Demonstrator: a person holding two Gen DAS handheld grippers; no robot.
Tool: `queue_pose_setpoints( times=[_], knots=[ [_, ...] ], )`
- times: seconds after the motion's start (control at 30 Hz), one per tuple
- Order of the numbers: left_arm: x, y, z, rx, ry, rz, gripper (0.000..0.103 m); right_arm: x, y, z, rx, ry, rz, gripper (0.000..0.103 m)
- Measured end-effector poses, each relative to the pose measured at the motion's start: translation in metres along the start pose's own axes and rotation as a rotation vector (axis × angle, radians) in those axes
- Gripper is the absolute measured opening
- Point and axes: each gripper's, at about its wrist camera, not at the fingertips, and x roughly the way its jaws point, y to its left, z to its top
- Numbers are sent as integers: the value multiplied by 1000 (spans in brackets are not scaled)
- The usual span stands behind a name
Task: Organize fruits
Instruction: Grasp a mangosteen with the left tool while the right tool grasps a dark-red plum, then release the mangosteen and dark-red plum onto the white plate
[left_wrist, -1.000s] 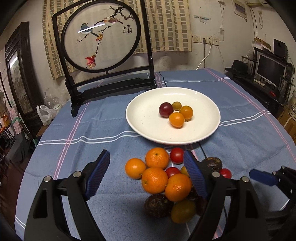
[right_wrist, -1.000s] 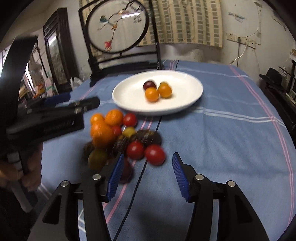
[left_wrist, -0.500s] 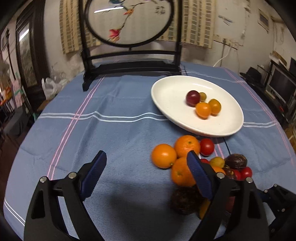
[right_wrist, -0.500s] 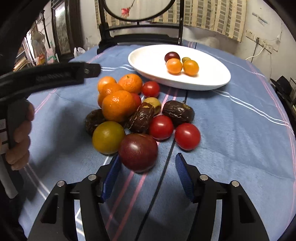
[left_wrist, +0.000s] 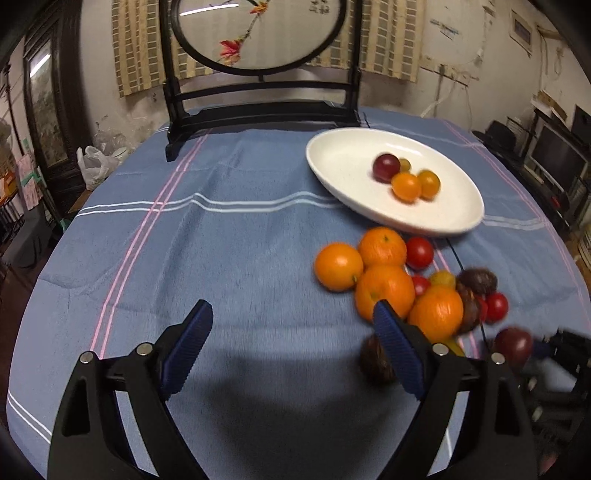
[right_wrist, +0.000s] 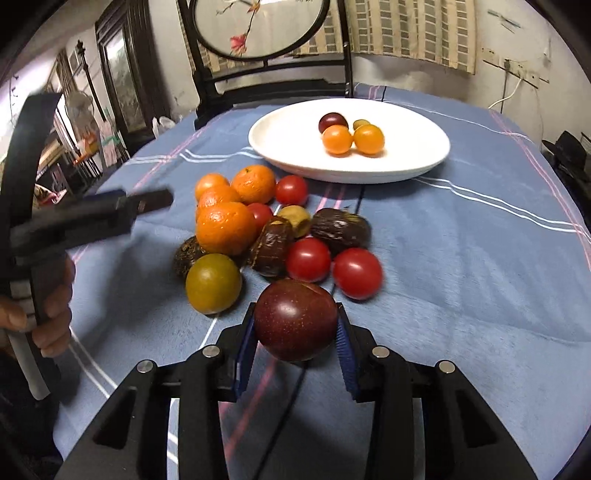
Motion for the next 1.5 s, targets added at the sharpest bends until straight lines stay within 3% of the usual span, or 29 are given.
queue_pose_setpoints(
  times=[0.17, 0.27, 0.47, 0.53, 0.57, 0.6, 0.7, 0.8, 1.0, 1.07, 1.17, 1.3, 1.5],
  knots=[
    [2, -14, -24, 105, 50, -43, 87, -8, -8, -1, 17, -22, 15, 40],
    [13, -26, -31, 158, 94, -29, 86, -12, -6, 0, 11, -39, 30, 40],
    [24, -51, -30, 243, 95, -51, 79, -17, -7, -2, 10, -54, 49, 40],
    [25, -56, -27, 256, 90, -75, 69, -18, -9, -3, 16, -55, 52, 40],
    [25, -59, -26, 261, 92, -130, 50, -18, -10, -3, 17, -55, 51, 40],
    [25, -61, -25, 262, 97, -157, 43, -19, -11, -3, 19, -56, 51, 40],
    [23, -63, -26, 271, 97, -144, 43, -21, -13, -4, 22, -58, 49, 40],
    [15, -52, -22, 214, 121, -183, 42, -28, -15, -1, 20, -74, 52, 40],
    [-27, -43, 15, 179, -24, -212, 42, -45, -20, 36, 1, -174, 31, 40],
    [-29, -46, 38, 161, -73, -181, 42, -43, -19, 55, -14, -207, 12, 40],
    [-14, -55, 67, 130, -80, -155, 42, -30, -19, 79, -29, -235, -18, 40],
    [21, -70, 96, 106, -54, -119, 42, 4, -27, 107, 0, -208, -52, 40],
    [75, -76, 111, 52, 24, -100, 42, 50, -43, 119, 38, -140, -72, 40]
  ],
)
